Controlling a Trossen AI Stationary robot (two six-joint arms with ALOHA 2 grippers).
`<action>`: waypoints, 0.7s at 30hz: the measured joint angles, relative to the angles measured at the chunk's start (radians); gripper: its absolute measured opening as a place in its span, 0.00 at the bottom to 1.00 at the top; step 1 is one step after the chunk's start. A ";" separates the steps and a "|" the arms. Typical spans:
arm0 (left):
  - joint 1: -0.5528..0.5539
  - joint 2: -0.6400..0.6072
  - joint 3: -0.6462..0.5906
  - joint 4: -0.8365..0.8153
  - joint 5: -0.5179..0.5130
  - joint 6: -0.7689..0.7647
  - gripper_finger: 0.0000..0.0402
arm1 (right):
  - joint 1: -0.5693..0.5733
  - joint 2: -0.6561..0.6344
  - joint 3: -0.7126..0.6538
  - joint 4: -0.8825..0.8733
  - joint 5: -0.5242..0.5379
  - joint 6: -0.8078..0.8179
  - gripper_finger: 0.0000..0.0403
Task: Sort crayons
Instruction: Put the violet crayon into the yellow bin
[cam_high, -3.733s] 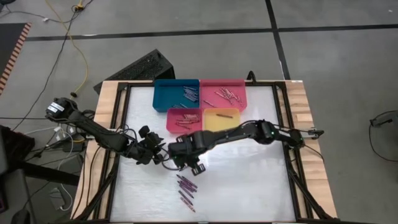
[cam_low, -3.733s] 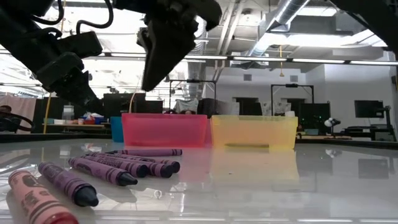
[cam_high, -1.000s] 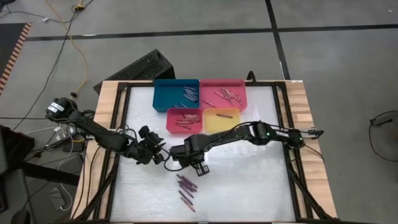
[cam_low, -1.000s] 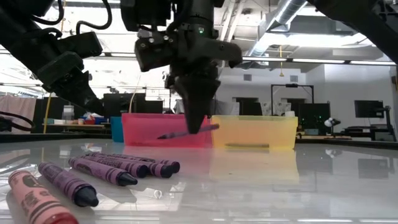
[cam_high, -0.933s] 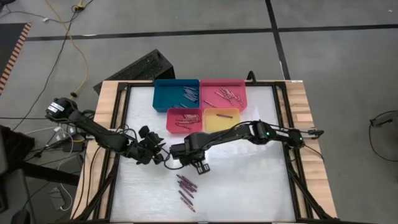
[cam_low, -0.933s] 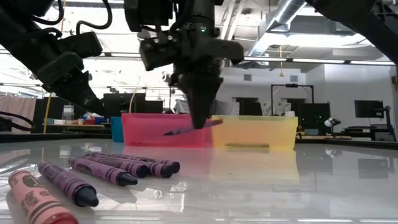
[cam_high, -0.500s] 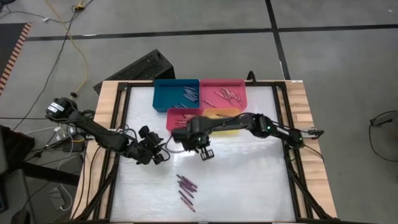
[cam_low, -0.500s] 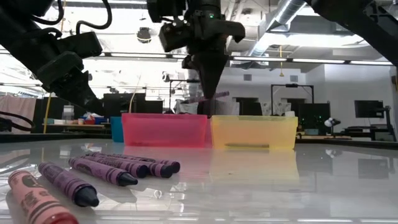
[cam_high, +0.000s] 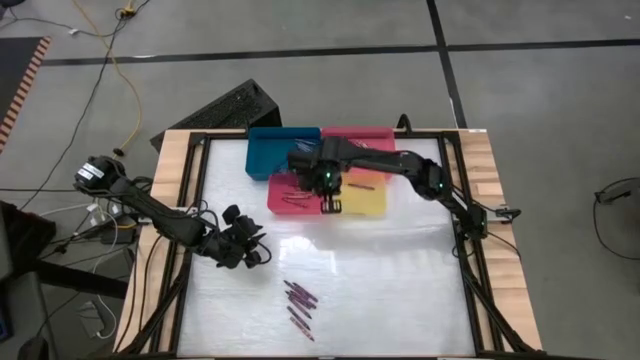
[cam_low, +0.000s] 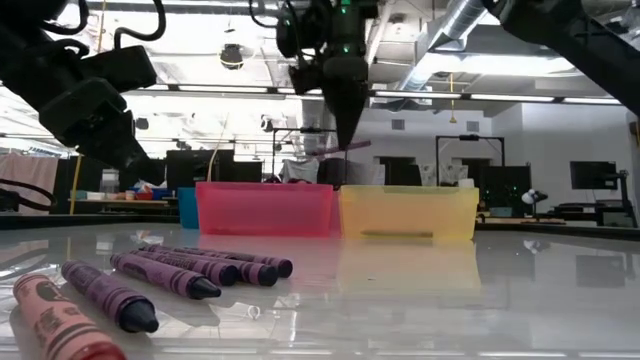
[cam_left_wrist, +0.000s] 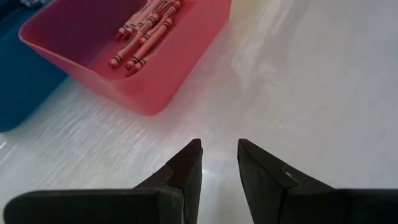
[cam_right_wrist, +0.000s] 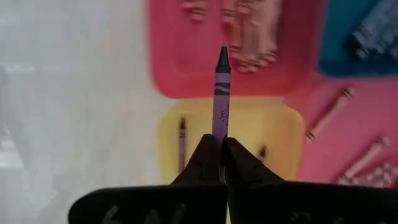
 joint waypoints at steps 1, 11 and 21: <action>-0.003 0.000 0.000 0.000 -0.001 0.000 0.23 | -0.018 0.000 0.000 0.000 -0.001 0.018 0.01; -0.011 0.000 0.000 0.000 0.000 -0.022 0.23 | -0.115 -0.036 -0.154 0.001 -0.005 0.030 0.01; -0.016 0.000 0.000 0.001 -0.034 -0.020 0.23 | -0.120 -0.341 -0.689 0.120 0.004 0.030 0.01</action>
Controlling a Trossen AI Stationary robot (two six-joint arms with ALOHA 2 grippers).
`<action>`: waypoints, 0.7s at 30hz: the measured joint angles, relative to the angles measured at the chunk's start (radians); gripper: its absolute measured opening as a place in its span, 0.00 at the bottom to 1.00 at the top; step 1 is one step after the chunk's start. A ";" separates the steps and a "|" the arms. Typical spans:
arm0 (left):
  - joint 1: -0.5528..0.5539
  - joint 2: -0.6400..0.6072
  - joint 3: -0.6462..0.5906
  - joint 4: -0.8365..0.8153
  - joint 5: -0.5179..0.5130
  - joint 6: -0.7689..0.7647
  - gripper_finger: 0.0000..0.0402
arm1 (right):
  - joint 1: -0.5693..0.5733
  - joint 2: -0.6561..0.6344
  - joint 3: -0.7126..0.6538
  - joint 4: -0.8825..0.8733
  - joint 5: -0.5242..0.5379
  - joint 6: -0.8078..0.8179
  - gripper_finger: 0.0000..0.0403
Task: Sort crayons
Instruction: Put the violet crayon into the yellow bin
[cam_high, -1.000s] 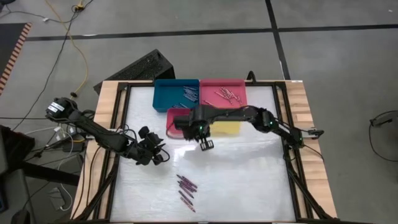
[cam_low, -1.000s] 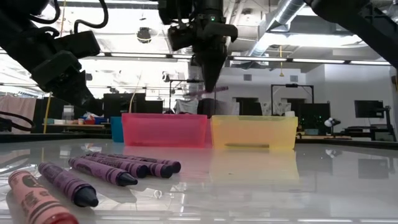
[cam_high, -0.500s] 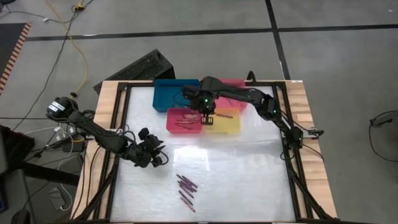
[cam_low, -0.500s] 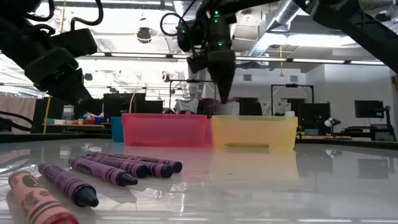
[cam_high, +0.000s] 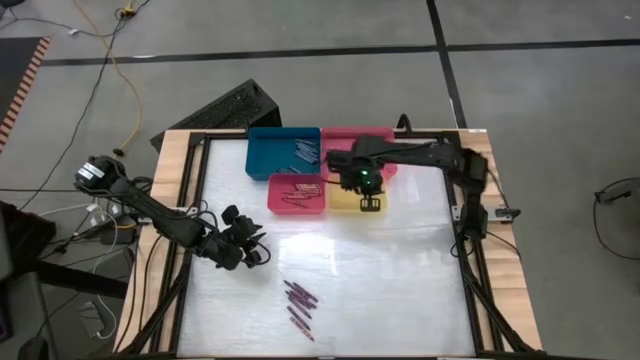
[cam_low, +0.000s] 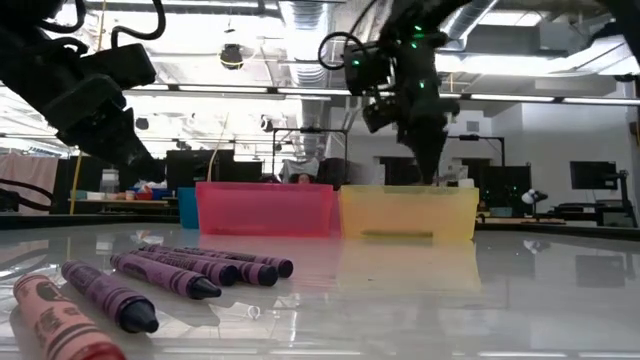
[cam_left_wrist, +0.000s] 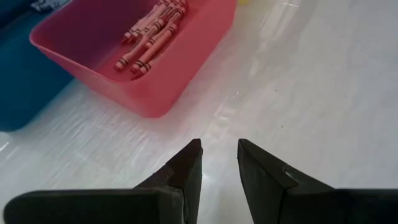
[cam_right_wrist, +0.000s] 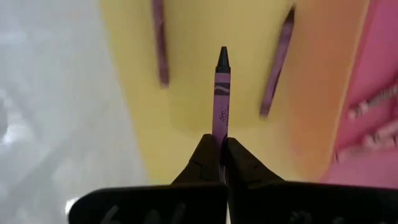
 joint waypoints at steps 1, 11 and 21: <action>0.000 0.000 0.000 0.000 0.000 -0.003 0.23 | -0.002 -0.029 -0.051 0.059 0.002 0.000 0.01; 0.000 0.000 0.000 0.000 0.020 -0.036 0.23 | -0.011 -0.133 -0.372 0.601 0.002 -0.010 0.02; 0.000 0.000 0.000 -0.004 0.014 -0.025 0.23 | -0.014 -0.080 -0.416 0.744 -0.007 0.002 0.08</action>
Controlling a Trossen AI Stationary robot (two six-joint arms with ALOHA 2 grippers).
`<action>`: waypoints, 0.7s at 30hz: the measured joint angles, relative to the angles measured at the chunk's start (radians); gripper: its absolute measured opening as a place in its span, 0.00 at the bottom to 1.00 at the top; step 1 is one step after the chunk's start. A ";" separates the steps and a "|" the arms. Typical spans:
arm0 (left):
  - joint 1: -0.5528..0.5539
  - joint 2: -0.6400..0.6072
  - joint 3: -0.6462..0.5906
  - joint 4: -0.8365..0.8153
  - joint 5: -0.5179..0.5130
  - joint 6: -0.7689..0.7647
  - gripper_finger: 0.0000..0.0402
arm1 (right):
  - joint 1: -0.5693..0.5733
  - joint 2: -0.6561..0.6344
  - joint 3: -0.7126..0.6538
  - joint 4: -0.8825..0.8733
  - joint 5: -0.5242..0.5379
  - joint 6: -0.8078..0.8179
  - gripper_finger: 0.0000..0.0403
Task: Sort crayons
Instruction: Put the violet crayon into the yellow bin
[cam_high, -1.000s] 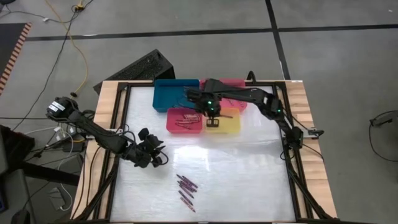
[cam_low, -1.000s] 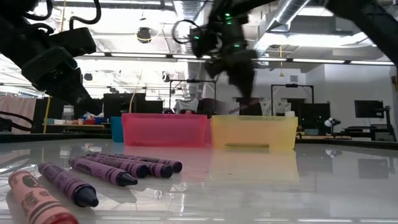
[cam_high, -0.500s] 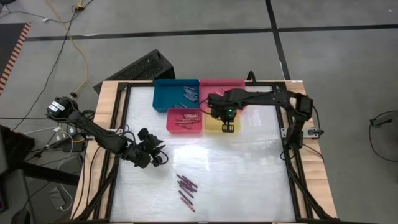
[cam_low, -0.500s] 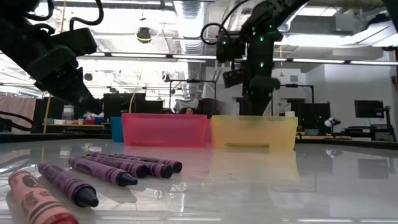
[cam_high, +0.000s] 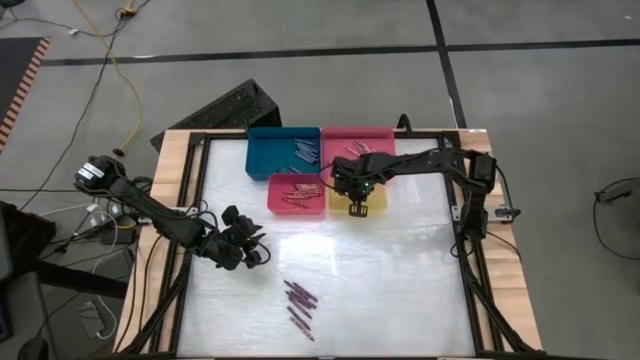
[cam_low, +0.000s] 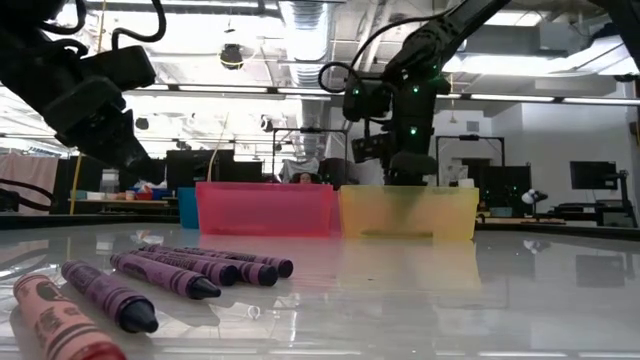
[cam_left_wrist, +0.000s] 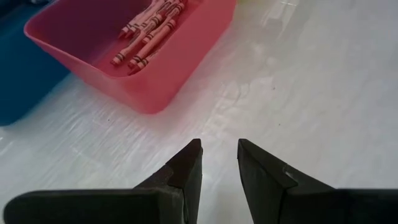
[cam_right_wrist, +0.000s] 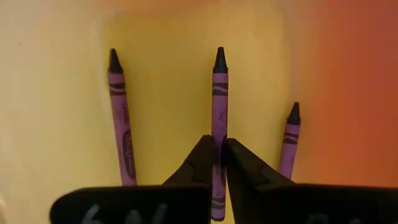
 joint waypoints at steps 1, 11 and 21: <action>0.000 0.000 0.000 -0.003 -0.002 0.000 0.23 | 0.000 0.004 0.000 0.001 0.000 0.004 0.09; 0.000 0.000 0.000 -0.015 -0.006 0.021 0.23 | 0.002 0.015 0.022 -0.026 0.001 0.022 0.15; 0.000 0.000 0.000 -0.015 -0.010 0.045 0.23 | 0.079 0.015 0.327 -0.315 -0.001 0.123 0.22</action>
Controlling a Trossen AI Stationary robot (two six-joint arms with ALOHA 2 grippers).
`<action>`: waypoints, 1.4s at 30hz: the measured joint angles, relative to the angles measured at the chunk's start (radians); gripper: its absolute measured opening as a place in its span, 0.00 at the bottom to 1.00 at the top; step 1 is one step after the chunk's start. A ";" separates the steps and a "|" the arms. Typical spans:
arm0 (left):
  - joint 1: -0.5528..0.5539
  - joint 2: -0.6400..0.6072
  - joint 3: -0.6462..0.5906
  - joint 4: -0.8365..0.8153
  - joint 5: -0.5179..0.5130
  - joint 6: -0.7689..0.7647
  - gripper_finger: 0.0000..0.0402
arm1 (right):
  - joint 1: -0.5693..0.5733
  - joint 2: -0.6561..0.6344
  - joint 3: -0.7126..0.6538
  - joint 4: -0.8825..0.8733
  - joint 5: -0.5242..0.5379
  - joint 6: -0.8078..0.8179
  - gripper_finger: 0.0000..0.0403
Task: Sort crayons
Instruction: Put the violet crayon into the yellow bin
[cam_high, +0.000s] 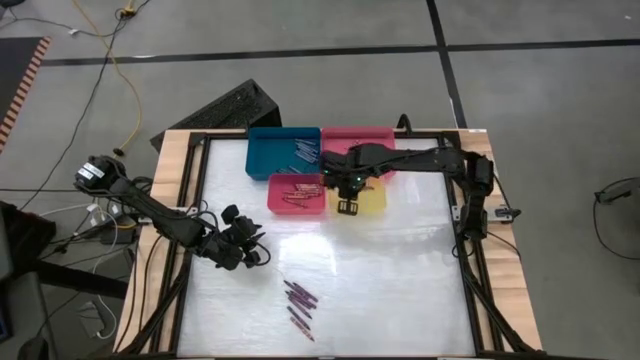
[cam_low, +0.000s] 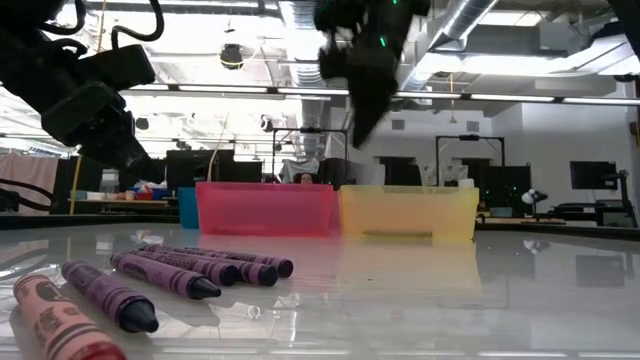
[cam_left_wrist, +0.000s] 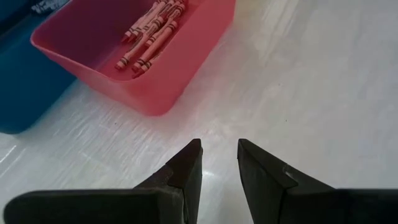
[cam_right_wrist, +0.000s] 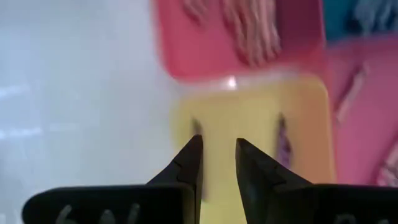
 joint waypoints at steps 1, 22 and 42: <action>0.000 0.000 0.000 0.000 -0.002 0.002 0.23 | 0.018 0.000 0.031 -0.007 -0.002 0.023 0.22; 0.001 0.000 0.000 0.021 -0.033 0.007 0.23 | 0.542 0.079 0.100 0.402 0.112 0.190 0.22; 0.000 0.000 0.000 0.031 0.073 -0.045 0.23 | 0.679 0.311 0.099 0.462 0.127 0.233 0.22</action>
